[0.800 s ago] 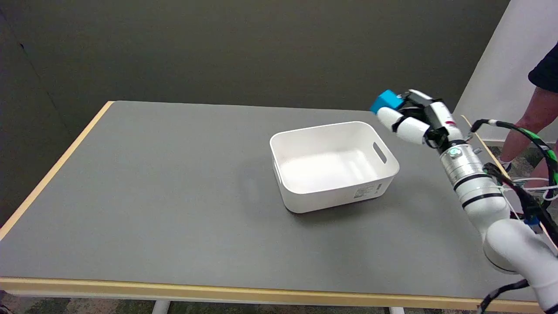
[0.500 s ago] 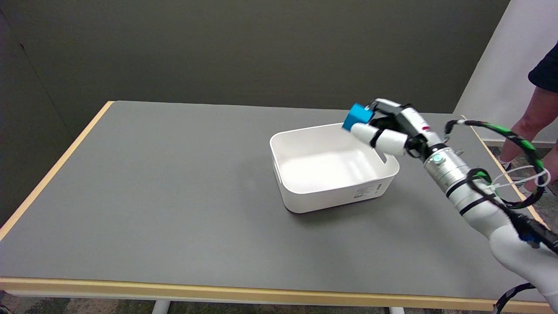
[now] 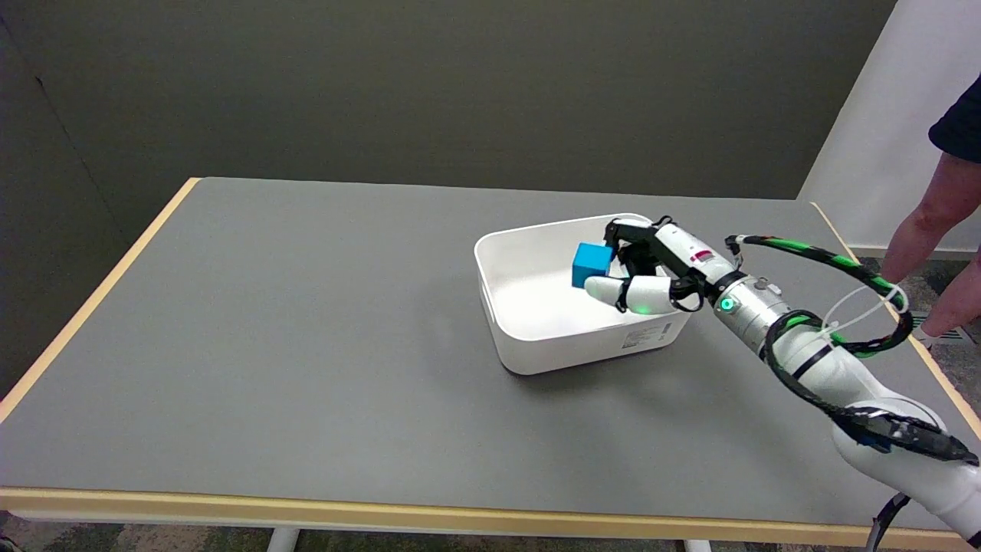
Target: Place blue wooden cube into white box.
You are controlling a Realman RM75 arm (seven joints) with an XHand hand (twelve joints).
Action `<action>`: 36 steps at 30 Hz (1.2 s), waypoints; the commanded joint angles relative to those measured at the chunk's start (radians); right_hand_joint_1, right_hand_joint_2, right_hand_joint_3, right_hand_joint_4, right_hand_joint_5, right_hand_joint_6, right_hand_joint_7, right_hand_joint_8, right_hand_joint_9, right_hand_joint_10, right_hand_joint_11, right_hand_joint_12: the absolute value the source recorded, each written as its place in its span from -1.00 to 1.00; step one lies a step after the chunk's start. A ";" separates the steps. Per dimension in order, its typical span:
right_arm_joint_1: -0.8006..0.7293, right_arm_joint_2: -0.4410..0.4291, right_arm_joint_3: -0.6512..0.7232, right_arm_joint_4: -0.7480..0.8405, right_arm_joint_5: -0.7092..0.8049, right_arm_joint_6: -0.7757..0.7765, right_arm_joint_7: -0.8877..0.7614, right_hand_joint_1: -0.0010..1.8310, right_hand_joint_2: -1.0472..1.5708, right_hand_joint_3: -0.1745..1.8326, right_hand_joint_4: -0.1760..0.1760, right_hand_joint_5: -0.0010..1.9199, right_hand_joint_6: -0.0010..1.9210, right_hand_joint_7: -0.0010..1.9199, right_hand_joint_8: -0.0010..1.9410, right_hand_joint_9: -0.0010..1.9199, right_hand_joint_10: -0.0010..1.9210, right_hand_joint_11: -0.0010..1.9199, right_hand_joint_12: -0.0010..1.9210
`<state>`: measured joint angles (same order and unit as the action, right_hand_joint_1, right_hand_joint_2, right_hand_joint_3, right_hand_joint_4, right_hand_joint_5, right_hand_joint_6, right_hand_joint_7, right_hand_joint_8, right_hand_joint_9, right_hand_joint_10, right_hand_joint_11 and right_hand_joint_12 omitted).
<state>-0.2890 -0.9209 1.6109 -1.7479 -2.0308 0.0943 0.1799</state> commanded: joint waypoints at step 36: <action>-0.013 -0.217 0.241 0.372 0.430 0.494 0.639 -0.80 0.52 0.20 0.19 -1.00 -0.73 -1.00 -1.00 -1.00 -1.00 -1.00 -0.64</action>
<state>-0.1856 -1.0193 1.7419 -1.4984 -1.7755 0.4240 0.4248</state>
